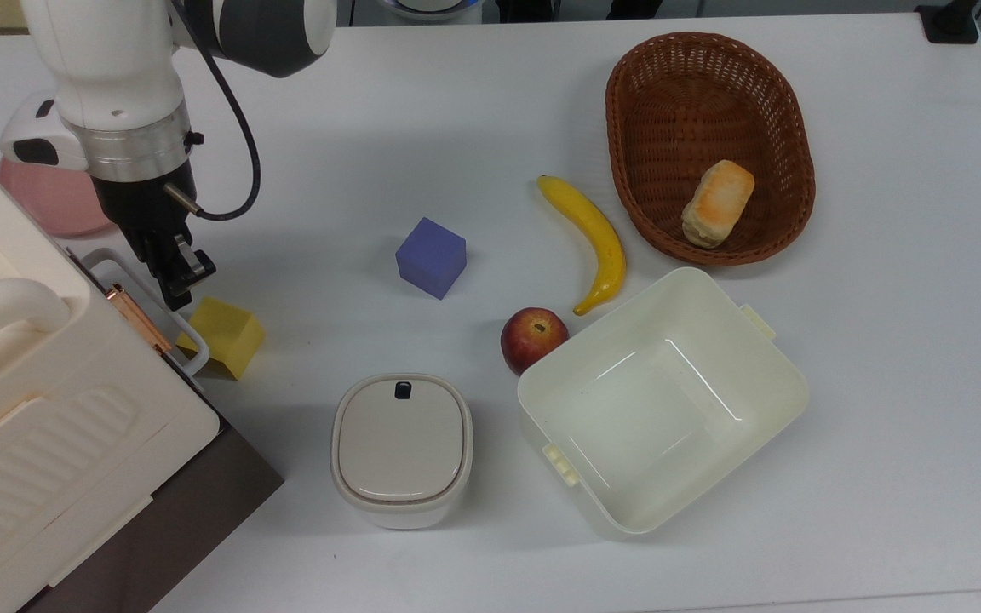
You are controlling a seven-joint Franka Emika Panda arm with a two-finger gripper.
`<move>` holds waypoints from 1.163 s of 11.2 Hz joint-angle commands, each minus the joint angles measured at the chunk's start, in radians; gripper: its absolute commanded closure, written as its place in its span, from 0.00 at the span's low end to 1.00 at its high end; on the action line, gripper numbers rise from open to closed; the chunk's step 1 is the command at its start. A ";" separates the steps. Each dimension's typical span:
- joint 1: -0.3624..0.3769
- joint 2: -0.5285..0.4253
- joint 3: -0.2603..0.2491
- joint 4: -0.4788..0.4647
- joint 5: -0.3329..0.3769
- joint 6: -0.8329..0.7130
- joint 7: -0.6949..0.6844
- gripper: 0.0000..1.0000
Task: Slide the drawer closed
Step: 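Push the drawer front inward with the gripper until flush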
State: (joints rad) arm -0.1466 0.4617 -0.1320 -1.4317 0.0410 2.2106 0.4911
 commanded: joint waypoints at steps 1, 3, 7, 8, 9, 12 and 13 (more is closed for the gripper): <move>-0.002 0.029 -0.008 0.019 0.013 0.029 -0.014 1.00; -0.001 0.037 -0.006 0.017 0.010 0.029 -0.019 1.00; 0.025 -0.006 0.027 -0.051 -0.013 0.020 -0.159 1.00; 0.048 -0.024 0.049 -0.084 -0.032 0.014 -0.170 1.00; 0.067 -0.041 0.073 -0.104 -0.068 0.011 -0.168 1.00; 0.087 -0.099 0.155 -0.108 -0.075 -0.073 -0.167 1.00; 0.090 -0.127 0.188 -0.108 -0.075 -0.106 -0.167 1.00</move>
State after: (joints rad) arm -0.0589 0.4400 0.0049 -1.4900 -0.0241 2.1844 0.3444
